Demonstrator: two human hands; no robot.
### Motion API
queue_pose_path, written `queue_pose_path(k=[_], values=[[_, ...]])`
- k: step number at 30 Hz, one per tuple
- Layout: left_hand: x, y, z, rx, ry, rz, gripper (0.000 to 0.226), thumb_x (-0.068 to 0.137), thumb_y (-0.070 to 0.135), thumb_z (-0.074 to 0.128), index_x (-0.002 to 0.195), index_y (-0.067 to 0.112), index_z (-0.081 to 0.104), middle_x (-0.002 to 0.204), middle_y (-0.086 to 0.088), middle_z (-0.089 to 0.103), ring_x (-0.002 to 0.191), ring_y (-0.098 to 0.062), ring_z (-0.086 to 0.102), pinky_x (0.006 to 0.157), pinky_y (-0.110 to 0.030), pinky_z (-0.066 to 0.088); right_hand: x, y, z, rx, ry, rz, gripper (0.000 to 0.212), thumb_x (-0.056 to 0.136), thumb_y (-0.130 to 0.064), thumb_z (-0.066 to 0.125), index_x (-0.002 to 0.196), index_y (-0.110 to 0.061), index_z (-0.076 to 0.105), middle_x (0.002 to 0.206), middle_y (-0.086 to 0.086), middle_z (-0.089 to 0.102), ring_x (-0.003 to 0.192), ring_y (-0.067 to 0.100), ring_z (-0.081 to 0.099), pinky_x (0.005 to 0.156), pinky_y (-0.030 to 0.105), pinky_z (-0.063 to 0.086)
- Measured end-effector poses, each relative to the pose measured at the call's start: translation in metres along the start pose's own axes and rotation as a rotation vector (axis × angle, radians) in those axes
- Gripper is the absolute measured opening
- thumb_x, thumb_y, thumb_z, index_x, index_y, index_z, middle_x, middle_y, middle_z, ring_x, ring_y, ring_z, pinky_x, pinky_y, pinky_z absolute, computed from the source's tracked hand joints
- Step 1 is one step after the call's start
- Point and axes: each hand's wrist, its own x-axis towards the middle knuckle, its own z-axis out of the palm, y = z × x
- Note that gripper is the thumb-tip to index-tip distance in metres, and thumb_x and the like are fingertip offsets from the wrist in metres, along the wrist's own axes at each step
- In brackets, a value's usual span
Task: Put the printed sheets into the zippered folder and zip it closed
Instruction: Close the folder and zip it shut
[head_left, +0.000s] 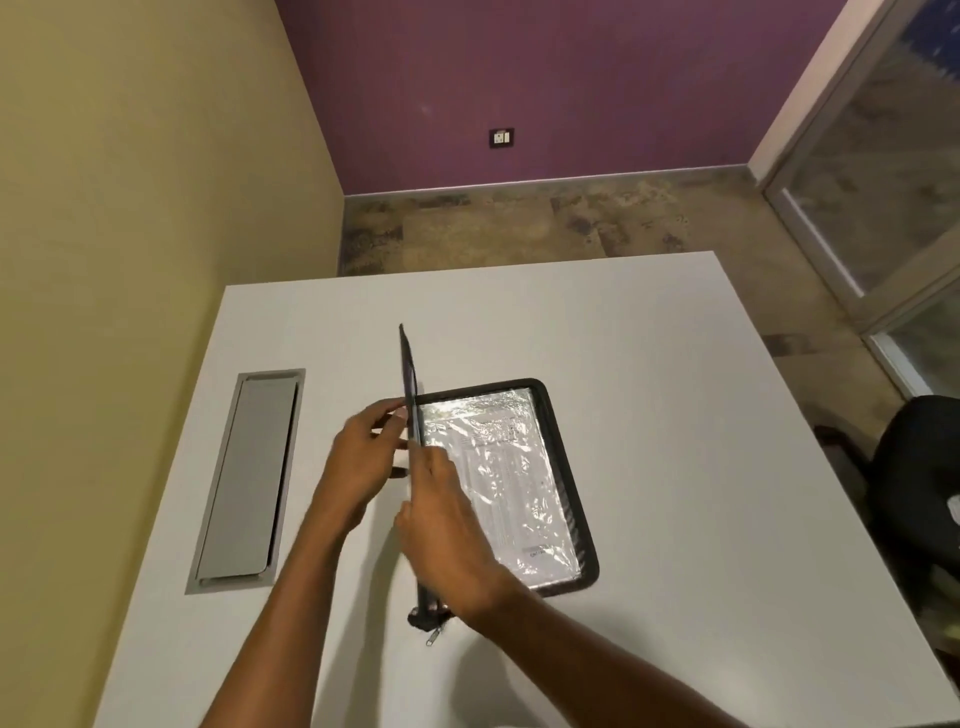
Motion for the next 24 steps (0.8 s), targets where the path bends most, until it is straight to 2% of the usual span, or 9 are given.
queue_pose_path(k=[2,4,7,9,10,12,16,21,24], values=[[0.000,-0.016,0.016,0.059,-0.094,0.056,0.033,0.107,0.032,0.052,0.138,0.042,0.062,0.132,0.010,0.068,0.115,-0.010,0.068,0.091,-0.035,0.060,-0.004,0.017,-0.013,0.008,0.038,0.055,0.075,0.094,0.009,0.049,0.160,-0.016,0.021,0.145,0.006,0.036,0.119,0.021,0.055,0.094,0.035,0.056],[0.000,-0.037,0.038,0.220,-0.192,0.151,0.045,0.106,0.029,0.055,0.149,0.041,0.050,0.150,0.013,0.054,0.135,-0.007,0.052,0.114,-0.035,0.044,-0.006,0.042,-0.030,0.068,0.072,0.145,0.070,0.094,0.009,0.043,0.158,-0.017,0.027,0.142,0.009,0.038,0.121,0.026,0.053,0.097,0.037,0.052],[0.007,-0.068,0.082,0.441,-0.334,0.216,0.064,0.103,0.038,0.059,0.160,0.042,0.029,0.168,0.001,0.030,0.156,-0.014,0.020,0.127,-0.040,0.022,-0.002,0.095,-0.048,0.114,0.136,0.262,0.051,0.098,0.000,0.049,0.146,-0.017,0.045,0.139,0.015,0.048,0.124,0.034,0.052,0.100,0.036,0.047],[0.006,-0.085,0.106,0.533,-0.358,0.209,0.074,0.101,0.041,0.061,0.162,0.043,0.019,0.172,-0.008,0.015,0.159,-0.022,0.007,0.128,-0.040,0.014,-0.003,0.121,-0.052,0.165,0.226,0.331,0.030,0.104,-0.011,0.052,0.133,-0.018,0.058,0.126,0.007,0.061,0.119,0.028,0.061,0.104,0.039,0.050],[0.002,-0.092,0.115,0.558,-0.348,0.199,0.076,0.101,0.041,0.061,0.163,0.042,0.016,0.173,-0.009,0.009,0.160,-0.023,0.004,0.128,-0.039,0.013,-0.007,0.133,-0.049,0.108,0.234,0.358,0.028,0.106,-0.012,0.050,0.132,-0.019,0.058,0.120,0.001,0.061,0.116,0.022,0.061,0.105,0.035,0.050],[0.003,-0.104,0.138,0.603,-0.325,0.175,0.078,0.101,0.043,0.058,0.163,0.043,0.012,0.173,-0.007,-0.001,0.160,-0.023,0.000,0.129,-0.044,0.014,-0.006,0.163,-0.043,0.039,0.198,0.380,0.044,0.104,-0.005,0.050,0.145,-0.019,0.047,0.122,-0.003,0.051,0.114,0.012,0.053,0.105,0.030,0.049],[0.013,-0.121,0.181,0.842,-0.340,0.088,0.076,0.103,0.044,0.052,0.163,0.041,0.005,0.172,-0.007,-0.013,0.159,-0.025,-0.010,0.126,-0.058,0.014,0.004,0.216,-0.030,-0.018,0.142,0.533,0.068,0.087,-0.012,0.072,0.147,-0.024,0.043,0.122,0.003,0.057,0.112,0.023,0.060,0.089,0.044,0.061],[0.017,-0.133,0.216,1.091,-0.315,0.064,0.078,0.100,0.043,0.054,0.164,0.032,0.010,0.171,-0.021,-0.008,0.159,-0.037,-0.004,0.117,-0.066,0.024,0.005,0.249,-0.021,-0.043,0.043,0.599,0.053,0.083,-0.020,0.069,0.133,-0.021,0.052,0.118,0.005,0.062,0.112,0.028,0.061,0.092,0.046,0.058],[0.021,-0.133,0.226,1.179,-0.330,0.037,0.083,0.097,0.037,0.059,0.163,0.028,0.010,0.169,-0.026,-0.007,0.158,-0.040,-0.004,0.115,-0.068,0.024,0.002,0.257,-0.010,-0.141,-0.050,0.587,0.056,0.086,-0.034,0.066,0.137,-0.017,0.049,0.130,0.008,0.060,0.117,0.030,0.060,0.095,0.045,0.057]])
